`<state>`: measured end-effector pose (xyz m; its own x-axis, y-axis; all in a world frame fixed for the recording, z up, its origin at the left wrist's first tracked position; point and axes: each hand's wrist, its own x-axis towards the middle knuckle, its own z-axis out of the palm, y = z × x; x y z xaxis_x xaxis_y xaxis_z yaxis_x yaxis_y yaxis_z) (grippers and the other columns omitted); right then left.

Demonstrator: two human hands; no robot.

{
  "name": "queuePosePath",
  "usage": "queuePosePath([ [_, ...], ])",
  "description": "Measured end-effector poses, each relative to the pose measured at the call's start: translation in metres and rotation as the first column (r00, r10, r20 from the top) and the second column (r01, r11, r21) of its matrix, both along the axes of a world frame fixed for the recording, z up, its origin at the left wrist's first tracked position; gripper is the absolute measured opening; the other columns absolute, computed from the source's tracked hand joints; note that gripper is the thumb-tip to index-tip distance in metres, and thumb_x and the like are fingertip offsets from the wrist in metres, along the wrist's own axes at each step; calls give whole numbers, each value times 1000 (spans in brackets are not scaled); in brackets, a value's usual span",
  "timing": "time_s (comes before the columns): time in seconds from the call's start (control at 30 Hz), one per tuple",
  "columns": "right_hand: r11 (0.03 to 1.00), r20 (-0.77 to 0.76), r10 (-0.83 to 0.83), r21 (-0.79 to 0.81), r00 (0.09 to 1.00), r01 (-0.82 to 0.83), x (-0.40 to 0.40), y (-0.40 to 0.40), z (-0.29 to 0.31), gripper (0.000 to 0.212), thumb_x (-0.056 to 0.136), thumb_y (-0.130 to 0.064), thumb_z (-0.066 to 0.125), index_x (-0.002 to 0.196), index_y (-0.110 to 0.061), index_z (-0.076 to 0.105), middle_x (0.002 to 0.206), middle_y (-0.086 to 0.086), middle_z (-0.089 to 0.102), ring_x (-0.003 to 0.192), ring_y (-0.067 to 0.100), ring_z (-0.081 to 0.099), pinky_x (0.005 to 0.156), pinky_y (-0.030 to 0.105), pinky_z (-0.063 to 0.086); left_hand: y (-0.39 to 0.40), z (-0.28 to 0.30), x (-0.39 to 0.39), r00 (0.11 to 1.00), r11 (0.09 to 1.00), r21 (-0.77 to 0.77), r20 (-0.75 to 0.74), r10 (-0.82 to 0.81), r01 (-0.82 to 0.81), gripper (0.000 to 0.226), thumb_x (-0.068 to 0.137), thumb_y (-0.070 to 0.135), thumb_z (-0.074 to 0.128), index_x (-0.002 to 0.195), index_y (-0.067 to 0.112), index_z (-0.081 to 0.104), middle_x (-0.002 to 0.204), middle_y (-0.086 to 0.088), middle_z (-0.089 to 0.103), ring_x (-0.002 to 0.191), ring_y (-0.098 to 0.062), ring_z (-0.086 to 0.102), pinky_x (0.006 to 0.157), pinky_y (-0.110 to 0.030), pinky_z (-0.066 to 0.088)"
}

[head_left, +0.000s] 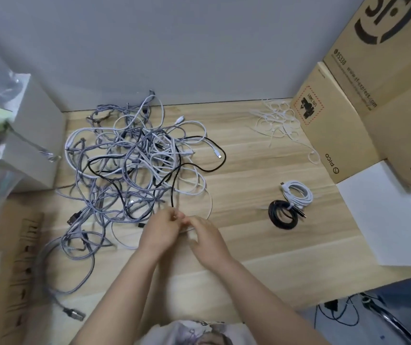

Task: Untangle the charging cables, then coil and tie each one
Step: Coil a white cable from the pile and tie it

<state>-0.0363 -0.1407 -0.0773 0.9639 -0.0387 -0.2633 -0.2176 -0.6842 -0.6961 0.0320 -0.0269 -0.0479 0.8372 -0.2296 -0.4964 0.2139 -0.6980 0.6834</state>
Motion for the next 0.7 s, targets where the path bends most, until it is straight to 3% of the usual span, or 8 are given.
queuePosePath([
  [0.1,955,59,69,-293,996,-49,-6,-7,-7,32,78,-16,68,107,-27,61,109,-6,59,109,19,49,89,29,27,10,-11,-9,999,998,49,-35,-28,30,21,78,9,66,69,27,58,78,6,65,89,-21,63,80,-29,45],
  [0.27,937,56,-37,-344,998,54,-14,-32,-2,6,85,-29,62,89,-25,65,98,-4,62,102,22,51,76,26,21,7,-21,-21,975,979,38,-98,-197,201,33,67,11,77,73,37,57,79,12,62,81,-14,60,79,-28,48],
  [0.37,945,100,-294,-116,951,305,-16,-43,11,16,85,-36,50,85,-25,62,92,-1,63,92,21,56,80,34,37,-3,-19,-23,975,977,4,71,-213,213,27,74,12,73,73,34,57,80,7,64,81,-15,60,73,-24,44],
  [0.43,810,101,-568,246,817,532,-14,-45,34,12,89,-32,48,80,-28,54,79,-2,60,75,6,57,73,29,42,-13,-10,-24,996,980,-200,94,7,12,23,81,7,69,79,28,61,81,5,64,77,-17,60,66,-18,43],
  [0.47,683,45,-673,420,738,597,-12,-45,45,14,94,-21,50,81,-25,52,73,-1,58,66,0,56,71,24,42,-16,-6,-24,978,918,-345,-1,208,-196,21,83,5,67,83,25,62,84,2,64,76,-17,60,63,-16,45],
  [0.53,470,-56,-766,631,640,617,-10,-46,70,18,97,-8,46,84,-18,51,58,-2,55,58,2,54,77,22,42,-24,4,-22,769,558,-534,-367,523,-635,20,87,-2,61,97,15,61,95,-4,61,78,-16,60,61,-15,50],
  [0.6,353,-98,-795,727,598,589,-8,-42,92,17,99,-9,43,85,-16,51,52,-6,49,55,9,47,83,29,42,-28,13,-20,543,239,-505,-627,559,-830,23,90,-8,51,105,8,55,94,-4,56,77,-13,57,62,-15,51],
  [0.7,200,-149,-817,832,557,517,-6,-36,121,18,99,-9,40,85,-12,50,71,-3,46,43,3,34,65,23,44,-27,23,-20,370,58,-397,-780,504,-916,19,94,-1,42,89,13,55,80,0,52,74,-11,53,59,-16,50],
])
